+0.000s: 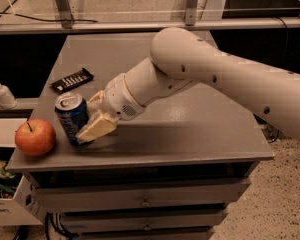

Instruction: Move pepsi can near apple

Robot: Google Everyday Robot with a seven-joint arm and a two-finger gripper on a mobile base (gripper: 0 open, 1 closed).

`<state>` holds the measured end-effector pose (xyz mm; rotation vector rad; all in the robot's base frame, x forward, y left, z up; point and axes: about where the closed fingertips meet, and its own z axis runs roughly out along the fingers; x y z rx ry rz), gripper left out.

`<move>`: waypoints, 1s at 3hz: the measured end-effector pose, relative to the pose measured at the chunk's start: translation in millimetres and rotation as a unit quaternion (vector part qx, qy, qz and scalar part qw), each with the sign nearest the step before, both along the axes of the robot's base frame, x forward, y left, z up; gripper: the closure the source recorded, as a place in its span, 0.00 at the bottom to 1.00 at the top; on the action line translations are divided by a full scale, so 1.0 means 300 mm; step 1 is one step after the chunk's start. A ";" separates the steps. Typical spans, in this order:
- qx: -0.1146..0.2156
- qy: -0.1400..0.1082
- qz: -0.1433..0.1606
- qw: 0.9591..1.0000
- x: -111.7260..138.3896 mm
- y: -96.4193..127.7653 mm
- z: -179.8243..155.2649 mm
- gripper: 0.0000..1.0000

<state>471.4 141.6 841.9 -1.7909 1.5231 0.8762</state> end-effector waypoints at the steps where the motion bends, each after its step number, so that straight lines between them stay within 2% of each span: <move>1: 0.000 0.000 0.000 1.000 0.000 0.000 0.000 0.37; 2: 0.000 0.015 -0.004 1.000 -0.009 0.002 -0.008 0.14; 3: -0.001 0.025 -0.007 1.000 -0.012 0.004 -0.013 0.00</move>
Offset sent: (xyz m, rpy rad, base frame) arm -0.0029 -0.0020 -0.0056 0.0006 0.0715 -0.0263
